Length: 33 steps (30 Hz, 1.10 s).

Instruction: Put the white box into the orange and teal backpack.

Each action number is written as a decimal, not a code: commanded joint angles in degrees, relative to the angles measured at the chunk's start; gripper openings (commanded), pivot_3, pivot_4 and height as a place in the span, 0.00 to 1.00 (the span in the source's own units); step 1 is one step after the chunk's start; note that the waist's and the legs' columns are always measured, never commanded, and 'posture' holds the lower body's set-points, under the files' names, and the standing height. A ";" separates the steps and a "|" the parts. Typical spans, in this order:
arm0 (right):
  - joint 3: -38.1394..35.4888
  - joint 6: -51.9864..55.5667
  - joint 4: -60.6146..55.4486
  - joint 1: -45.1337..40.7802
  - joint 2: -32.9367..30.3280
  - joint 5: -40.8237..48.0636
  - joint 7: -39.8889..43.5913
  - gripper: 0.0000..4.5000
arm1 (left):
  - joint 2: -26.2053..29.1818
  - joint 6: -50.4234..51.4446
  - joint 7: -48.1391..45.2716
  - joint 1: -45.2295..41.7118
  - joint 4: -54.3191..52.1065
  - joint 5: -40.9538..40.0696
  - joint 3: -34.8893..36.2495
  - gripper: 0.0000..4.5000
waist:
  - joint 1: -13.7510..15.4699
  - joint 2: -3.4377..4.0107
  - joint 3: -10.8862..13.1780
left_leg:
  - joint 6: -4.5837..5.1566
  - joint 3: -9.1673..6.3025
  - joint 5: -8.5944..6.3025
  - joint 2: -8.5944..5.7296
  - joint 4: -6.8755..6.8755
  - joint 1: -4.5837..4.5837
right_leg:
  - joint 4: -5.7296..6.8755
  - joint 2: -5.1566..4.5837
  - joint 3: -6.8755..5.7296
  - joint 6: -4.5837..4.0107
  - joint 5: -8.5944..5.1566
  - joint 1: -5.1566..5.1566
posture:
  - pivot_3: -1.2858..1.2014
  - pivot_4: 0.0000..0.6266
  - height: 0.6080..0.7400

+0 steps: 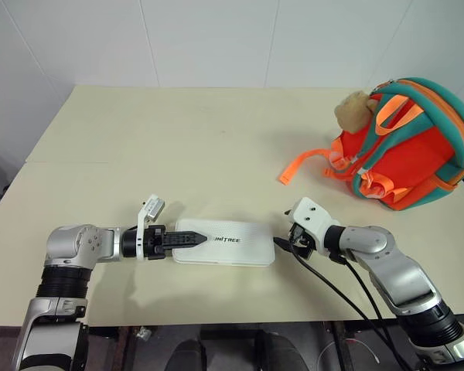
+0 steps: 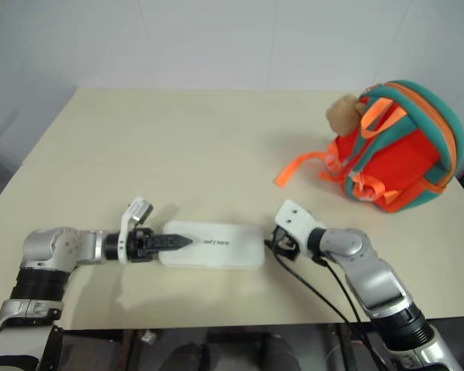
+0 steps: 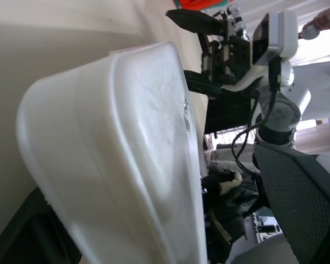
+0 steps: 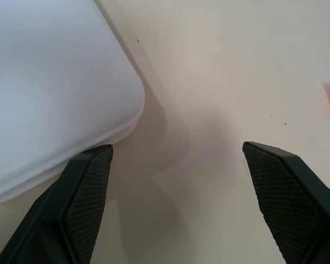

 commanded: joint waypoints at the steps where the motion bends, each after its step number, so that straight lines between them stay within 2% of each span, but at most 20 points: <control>1: -0.93 -1.21 -1.33 -0.68 0.02 0.22 0.53 1.00 | 0.91 -0.79 0.07 -0.99 0.32 -1.21 1.90 0.99 | -0.01 0.00 0.00 | 0.00 0.00 0.00 0.00 0.00 0.00 | 0.00 0.00 0.00 0.00 0.00 0.00 | 0.52 0.24 1.00; 24: -1.28 -1.28 -1.48 -0.49 -0.25 0.30 0.87 1.00 | 7.63 -1.97 -3.88 -1.10 3.17 -0.80 0.45 0.99 | -0.01 0.00 0.00 | -0.06 0.02 -0.03 0.01 -0.07 -0.02 | 0.01 0.00 0.00 -0.01 -0.01 -0.02 | 0.52 0.24 1.00; 33: -1.24 -1.51 -1.06 -1.06 -0.25 0.19 1.12 1.00 | 8.64 -4.83 -8.60 -2.55 4.54 1.20 -6.08 0.99 | 0.05 0.00 0.00 | -0.06 0.01 -0.03 0.00 -0.06 -0.03 | -0.01 0.00 -0.01 -0.01 -0.01 -0.02 | 0.52 0.24 1.00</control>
